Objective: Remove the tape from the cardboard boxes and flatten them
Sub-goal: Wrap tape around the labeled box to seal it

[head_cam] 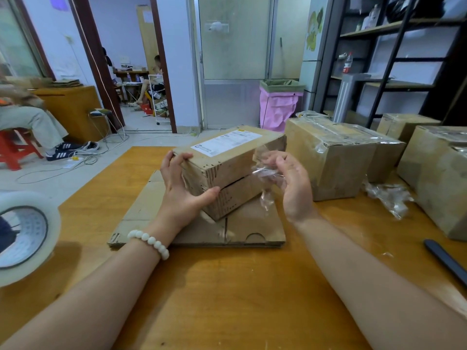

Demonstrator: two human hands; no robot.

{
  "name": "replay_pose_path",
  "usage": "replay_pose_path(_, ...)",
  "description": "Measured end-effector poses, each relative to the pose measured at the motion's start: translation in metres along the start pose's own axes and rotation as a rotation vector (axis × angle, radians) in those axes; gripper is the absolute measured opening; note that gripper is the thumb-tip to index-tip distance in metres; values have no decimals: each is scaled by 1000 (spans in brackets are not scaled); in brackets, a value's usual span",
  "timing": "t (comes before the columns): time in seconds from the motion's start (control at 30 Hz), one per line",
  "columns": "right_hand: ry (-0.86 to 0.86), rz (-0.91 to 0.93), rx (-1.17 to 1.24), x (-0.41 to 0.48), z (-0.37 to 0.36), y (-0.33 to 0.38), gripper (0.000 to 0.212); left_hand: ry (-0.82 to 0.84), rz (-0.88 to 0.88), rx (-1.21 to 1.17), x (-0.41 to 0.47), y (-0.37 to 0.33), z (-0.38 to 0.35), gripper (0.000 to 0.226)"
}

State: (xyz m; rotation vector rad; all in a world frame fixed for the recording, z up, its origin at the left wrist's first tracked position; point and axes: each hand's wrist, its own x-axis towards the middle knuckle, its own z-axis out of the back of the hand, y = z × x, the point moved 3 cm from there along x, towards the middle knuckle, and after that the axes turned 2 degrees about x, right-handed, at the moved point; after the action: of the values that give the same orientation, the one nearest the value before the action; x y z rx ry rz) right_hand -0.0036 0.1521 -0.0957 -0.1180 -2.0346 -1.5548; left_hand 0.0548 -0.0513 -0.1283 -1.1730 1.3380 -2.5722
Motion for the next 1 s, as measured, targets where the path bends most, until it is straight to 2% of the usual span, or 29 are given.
replay_pose_path(0.07, 39, 13, -120, 1, 2, -1, 42, 13, -12, 16, -1, -1, -1, 70)
replay_pose_path(0.17, 13, -17, -100, 3, 7, -5, 44, 9, 13, 11, -2, -2, -1, 70)
replay_pose_path(0.3, -37, 94, -183, 1, 7, 0, 54, -33, 50, 26, -1, -2, 3, 72)
replay_pose_path(0.37, -34, 149, -154, 0, 6, 4, 51, -59, 64, 56, -1, -1, 4, 73)
replay_pose_path(0.43, -65, 123, -56, 1, 7, 7, 39, -75, 63, 70, -1, -1, 5, 74)
replay_pose_path(0.5, -158, 28, -30, 5, 8, 5, 32, -76, 47, 74, -2, 0, 5, 72)
replay_pose_path(0.57, -220, -99, -108, 9, 12, -5, 28, -74, 47, 73, -2, 1, 5, 72)
replay_pose_path(0.63, -141, -229, -252, 10, 15, -18, 22, -77, 50, 73, -3, 1, 5, 72)
replay_pose_path(0.7, 52, -283, -427, 8, 14, -30, 18, -75, 51, 75, -2, 1, 4, 72)
replay_pose_path(0.8, 260, -261, -416, 2, 3, -32, 18, -67, 58, 71, -2, 1, 4, 72)
replay_pose_path(0.9, 284, -102, -397, 0, -4, -25, 24, -62, 58, 80, -2, 0, 4, 72)
replay_pose_path(1.0, 237, -10, -327, -2, -7, -16, 28, -64, 40, 84, -2, -1, 4, 72)
